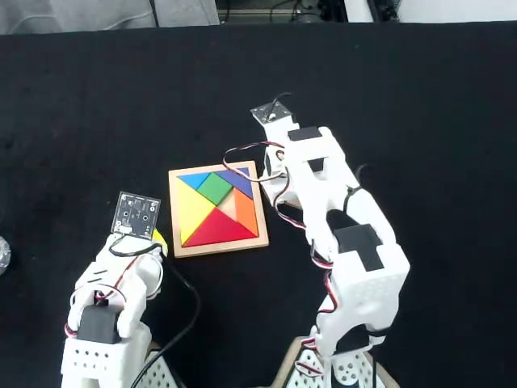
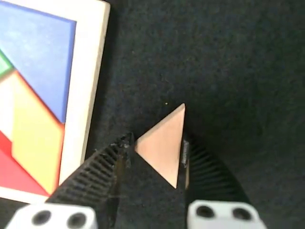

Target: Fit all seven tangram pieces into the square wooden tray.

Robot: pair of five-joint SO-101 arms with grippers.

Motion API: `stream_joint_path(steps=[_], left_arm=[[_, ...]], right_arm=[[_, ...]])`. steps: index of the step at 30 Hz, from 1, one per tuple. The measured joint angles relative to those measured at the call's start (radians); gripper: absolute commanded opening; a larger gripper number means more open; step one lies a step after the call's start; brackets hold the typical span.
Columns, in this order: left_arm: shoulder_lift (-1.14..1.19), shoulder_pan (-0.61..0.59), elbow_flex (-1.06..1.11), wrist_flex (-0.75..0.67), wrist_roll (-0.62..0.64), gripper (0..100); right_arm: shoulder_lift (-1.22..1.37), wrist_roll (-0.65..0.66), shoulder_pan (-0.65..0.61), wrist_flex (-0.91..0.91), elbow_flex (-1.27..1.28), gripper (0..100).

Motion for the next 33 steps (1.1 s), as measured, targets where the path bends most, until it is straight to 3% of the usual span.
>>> stream_joint_path(steps=[8, 16, 26, 33], left_arm=[[0.000, 0.000, 0.000, 0.000, 0.000, 3], [0.000, 0.000, 0.000, 0.000, 0.000, 3], [0.000, 0.000, 0.000, 0.000, 0.000, 3], [0.000, 0.000, 0.000, 0.000, 0.000, 3]], right_arm=[[-0.213, -0.066, 0.002, 0.121, 0.012, 12.7], [-0.399, -0.292, -0.265, 0.123, 0.051, 12.8], [-0.149, -0.717, -0.310, 0.114, -0.123, 12.7], [0.029, -0.760, -0.358, 0.114, -0.227, 12.7]])
